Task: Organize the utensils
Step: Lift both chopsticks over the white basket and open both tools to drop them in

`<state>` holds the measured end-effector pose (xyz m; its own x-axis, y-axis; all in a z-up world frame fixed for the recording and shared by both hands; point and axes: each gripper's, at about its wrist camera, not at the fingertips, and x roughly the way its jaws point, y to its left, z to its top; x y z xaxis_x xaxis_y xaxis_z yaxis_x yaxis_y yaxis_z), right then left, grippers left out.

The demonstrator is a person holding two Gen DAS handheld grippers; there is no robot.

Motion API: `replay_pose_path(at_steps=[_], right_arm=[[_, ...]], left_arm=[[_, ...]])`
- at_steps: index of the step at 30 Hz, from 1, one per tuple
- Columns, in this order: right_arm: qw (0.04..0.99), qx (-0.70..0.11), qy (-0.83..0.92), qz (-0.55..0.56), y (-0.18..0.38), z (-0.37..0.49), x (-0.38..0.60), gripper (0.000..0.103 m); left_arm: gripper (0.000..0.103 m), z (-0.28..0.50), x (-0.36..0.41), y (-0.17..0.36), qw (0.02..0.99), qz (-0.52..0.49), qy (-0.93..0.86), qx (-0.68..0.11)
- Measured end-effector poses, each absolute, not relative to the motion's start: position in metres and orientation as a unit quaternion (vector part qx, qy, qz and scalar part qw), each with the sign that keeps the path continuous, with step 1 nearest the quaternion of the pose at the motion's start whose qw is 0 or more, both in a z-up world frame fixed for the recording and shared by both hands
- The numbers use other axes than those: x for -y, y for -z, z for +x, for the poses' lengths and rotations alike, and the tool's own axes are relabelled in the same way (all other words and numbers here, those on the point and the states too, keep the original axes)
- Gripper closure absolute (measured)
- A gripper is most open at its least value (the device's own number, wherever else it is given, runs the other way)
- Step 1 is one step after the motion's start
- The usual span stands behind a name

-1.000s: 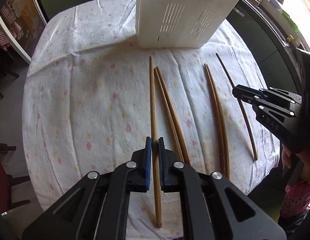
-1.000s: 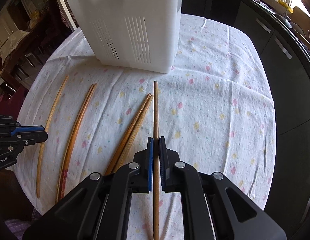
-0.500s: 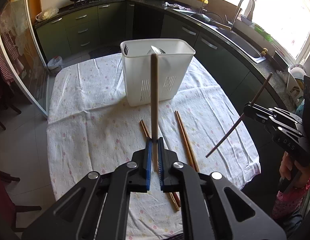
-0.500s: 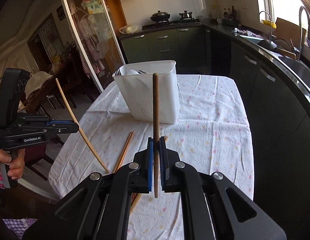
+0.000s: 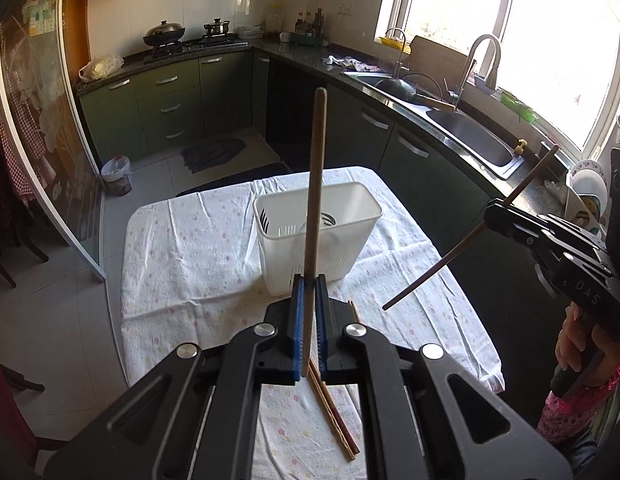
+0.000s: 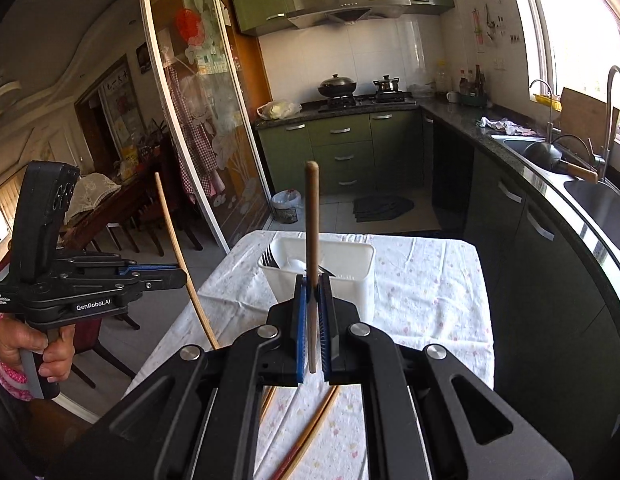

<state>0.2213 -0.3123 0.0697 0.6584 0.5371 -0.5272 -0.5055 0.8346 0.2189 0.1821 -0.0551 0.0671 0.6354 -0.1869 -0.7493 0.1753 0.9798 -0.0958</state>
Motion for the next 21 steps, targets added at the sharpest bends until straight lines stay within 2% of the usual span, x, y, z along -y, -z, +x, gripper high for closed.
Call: replay_pose_path(at_steps=[7,11,15,21], right_arm=[[0.927,-0.251,-0.273,0.048,-0.114,0.257,0.308,0.096],[0.935,-0.242,-0.255,0.052,-0.121,0.285,0.304,0.096],[0.932,-0.268,-0.242,0.038,-0.1,0.313,0.291,0.096],[0.918,-0.323,-0.23,0.013,-0.042,0.344,0.269,0.096]], left_arm=[[0.098,0.209,0.056,-0.112,0.924,-0.014,0.099,-0.369],[0.098,0.225,0.059,-0.136,0.94,-0.01,0.091,-0.33],[0.098,0.246,0.063,-0.133,0.943,-0.003,0.08,-0.324],[0.098,0.278,0.068,-0.083,0.919,-0.003,0.075,-0.388]])
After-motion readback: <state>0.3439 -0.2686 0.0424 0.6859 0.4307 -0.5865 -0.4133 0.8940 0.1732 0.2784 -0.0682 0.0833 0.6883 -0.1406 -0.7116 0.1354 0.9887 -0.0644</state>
